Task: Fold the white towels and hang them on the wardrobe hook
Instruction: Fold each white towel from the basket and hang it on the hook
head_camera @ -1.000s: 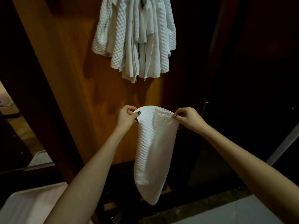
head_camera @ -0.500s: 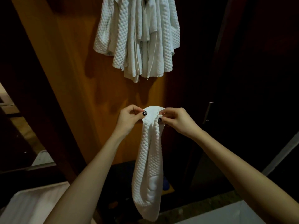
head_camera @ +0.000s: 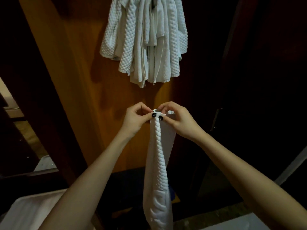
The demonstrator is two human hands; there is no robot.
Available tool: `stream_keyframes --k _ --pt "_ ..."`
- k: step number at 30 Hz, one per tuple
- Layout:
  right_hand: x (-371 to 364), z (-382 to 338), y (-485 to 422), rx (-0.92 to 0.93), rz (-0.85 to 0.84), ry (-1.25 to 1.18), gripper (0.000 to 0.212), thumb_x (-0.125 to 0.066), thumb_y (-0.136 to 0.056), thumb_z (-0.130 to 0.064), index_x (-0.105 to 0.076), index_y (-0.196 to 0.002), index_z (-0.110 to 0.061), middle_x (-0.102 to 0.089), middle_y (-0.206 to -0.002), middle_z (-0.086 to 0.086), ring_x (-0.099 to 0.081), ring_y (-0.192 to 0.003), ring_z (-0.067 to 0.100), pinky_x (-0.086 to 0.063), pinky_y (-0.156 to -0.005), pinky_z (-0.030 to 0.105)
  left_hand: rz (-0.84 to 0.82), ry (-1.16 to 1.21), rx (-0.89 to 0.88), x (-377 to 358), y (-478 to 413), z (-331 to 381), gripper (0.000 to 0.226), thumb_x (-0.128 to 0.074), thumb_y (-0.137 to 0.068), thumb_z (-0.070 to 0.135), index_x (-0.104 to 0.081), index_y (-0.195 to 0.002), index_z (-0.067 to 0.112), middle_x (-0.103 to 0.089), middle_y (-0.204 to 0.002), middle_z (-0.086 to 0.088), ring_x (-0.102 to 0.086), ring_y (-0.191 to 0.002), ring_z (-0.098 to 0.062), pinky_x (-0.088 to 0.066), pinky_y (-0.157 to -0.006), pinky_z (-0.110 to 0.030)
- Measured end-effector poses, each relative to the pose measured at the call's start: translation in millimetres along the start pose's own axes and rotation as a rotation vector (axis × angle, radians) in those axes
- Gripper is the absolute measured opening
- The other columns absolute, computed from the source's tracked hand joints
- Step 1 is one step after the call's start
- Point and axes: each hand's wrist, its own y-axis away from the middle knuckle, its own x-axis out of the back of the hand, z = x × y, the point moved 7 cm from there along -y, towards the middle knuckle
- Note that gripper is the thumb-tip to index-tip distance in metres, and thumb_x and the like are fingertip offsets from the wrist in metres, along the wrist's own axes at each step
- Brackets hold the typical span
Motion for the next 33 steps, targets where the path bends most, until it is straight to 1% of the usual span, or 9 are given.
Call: stream_keyframes --k 5,8,11,13,17,22,28,31,33 --pt "7 4 -7 -0.036 0.028 0.016 0.008 -0.066 -0.090 -0.013 -0.062 -0.089 -0.006 -0.053 -0.129 -0.001 -0.051 -0.118 0.006 -0.042 -0.097 0.019 0.032 0.068 -0.007 -6 2 7 0.013 -0.068 -0.084 0.003 -0.065 -0.076 0.013 -0.068 -0.072 0.009 -0.066 -0.071 -0.004 -0.054 -0.063 -0.019" --pt "10 2 -11 -0.021 0.026 0.069 0.008 -0.065 -0.090 -0.012 -0.062 -0.090 -0.005 -0.056 -0.123 -0.003 -0.054 -0.113 0.006 -0.044 -0.094 0.020 -0.038 0.151 0.033 -14 4 9 0.012 -0.062 -0.088 0.006 -0.067 -0.094 0.016 -0.070 -0.090 0.002 -0.068 -0.086 -0.007 -0.053 -0.072 -0.019" --pt "14 -3 -12 0.014 0.056 0.058 0.006 -0.067 -0.089 -0.010 -0.061 -0.087 -0.010 -0.054 -0.114 -0.002 -0.054 -0.097 0.001 -0.042 -0.082 0.012 -0.045 0.136 0.010 -19 8 11 0.033 -0.069 -0.081 0.000 -0.061 -0.104 0.022 -0.067 -0.098 0.005 -0.065 -0.090 -0.001 -0.050 -0.075 -0.015" --pt "16 -3 -12 0.028 0.087 0.061 0.009 -0.070 -0.087 -0.014 -0.062 -0.083 -0.011 -0.054 -0.110 -0.001 -0.053 -0.093 0.002 -0.042 -0.079 0.012 0.001 0.162 0.010 -17 9 9 0.038 -0.071 -0.079 -0.003 -0.056 -0.102 0.021 -0.065 -0.091 0.004 -0.064 -0.083 0.001 -0.050 -0.072 -0.014" --pt "24 17 -10 -0.052 0.038 0.223 0.017 -0.069 -0.088 -0.029 -0.065 -0.081 -0.014 -0.051 -0.120 -0.005 -0.045 -0.115 0.011 -0.039 -0.097 0.026 0.117 0.122 -0.005 -10 9 2 0.035 -0.070 -0.077 -0.005 -0.050 -0.090 0.021 -0.059 -0.079 0.001 -0.060 -0.070 0.000 -0.049 -0.063 -0.014" --pt "36 53 11 -0.193 -0.012 0.152 0.023 -0.067 -0.087 -0.039 -0.064 -0.101 -0.021 -0.053 -0.118 -0.006 -0.051 -0.111 0.008 -0.042 -0.097 0.024 0.140 0.211 -0.030 1 4 -3 0.033 -0.067 -0.072 0.002 -0.055 -0.081 0.032 -0.057 -0.072 0.011 -0.057 -0.068 -0.001 -0.049 -0.062 -0.017" --pt "34 48 5 -0.204 -0.049 0.146 0.013 -0.068 -0.089 -0.027 -0.058 -0.090 -0.020 -0.065 -0.086 -0.005 -0.064 -0.080 0.011 -0.055 -0.071 0.040 0.060 -0.218 -0.181 -6 0 9 0.042 -0.052 -0.079 -0.016 -0.064 -0.073 0.023 -0.052 -0.086 0.008 -0.051 -0.076 0.004 -0.040 -0.068 -0.009" --pt "29 34 -6 -0.124 0.035 0.157 0.015 -0.065 -0.091 -0.022 -0.054 -0.091 -0.010 -0.063 -0.084 0.003 -0.061 -0.078 0.019 -0.052 -0.068 0.043 0.054 -0.453 -0.239 1 2 9 0.025 -0.053 -0.087 -0.009 -0.064 -0.086 0.013 -0.043 -0.096 0.005 -0.046 -0.091 0.005 -0.036 -0.078 -0.009" --pt "28 28 -13 -0.091 0.103 0.121 0.017 -0.062 -0.092 -0.020 -0.052 -0.092 -0.007 -0.061 -0.081 0.007 -0.060 -0.074 0.019 -0.049 -0.065 0.041 -0.030 -0.525 -0.217 5 3 4 0.022 -0.061 -0.088 0.003 -0.058 -0.101 0.020 -0.036 -0.108 0.004 -0.040 -0.098 0.013 -0.035 -0.082 -0.003"
